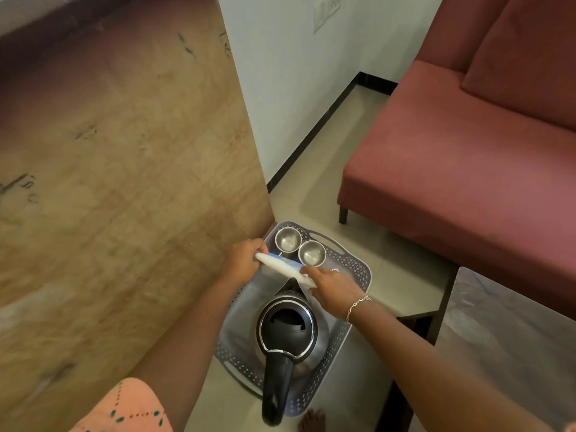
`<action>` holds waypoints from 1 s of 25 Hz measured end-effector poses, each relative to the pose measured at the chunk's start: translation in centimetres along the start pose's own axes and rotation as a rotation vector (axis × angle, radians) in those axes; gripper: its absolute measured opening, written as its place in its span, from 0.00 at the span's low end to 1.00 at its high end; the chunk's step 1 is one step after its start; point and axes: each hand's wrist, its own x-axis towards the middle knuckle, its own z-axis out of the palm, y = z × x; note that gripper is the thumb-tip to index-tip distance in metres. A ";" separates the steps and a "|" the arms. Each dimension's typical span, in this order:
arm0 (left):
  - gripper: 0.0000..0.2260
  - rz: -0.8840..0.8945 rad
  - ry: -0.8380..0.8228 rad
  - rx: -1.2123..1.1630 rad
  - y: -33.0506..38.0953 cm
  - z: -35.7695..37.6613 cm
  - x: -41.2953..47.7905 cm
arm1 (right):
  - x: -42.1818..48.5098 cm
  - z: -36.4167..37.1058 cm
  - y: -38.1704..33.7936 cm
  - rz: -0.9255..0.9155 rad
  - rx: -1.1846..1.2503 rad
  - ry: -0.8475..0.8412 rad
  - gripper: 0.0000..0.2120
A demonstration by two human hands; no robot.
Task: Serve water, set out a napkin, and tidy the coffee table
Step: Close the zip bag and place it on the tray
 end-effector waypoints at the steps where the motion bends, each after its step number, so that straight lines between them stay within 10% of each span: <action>1: 0.13 0.001 -0.018 0.021 -0.4 0.3 0.3 | 0.5 0.4 0.2 0.006 -0.001 -0.034 0.20; 13: 0.25 0.000 -0.148 0.233 -1.6 1.8 -0.8 | 0.5 1.9 1.0 0.104 0.108 -0.084 0.22; 25: 0.28 0.079 0.410 0.097 7.6 3.3 -12.9 | -13.3 1.2 3.6 0.181 0.057 0.255 0.24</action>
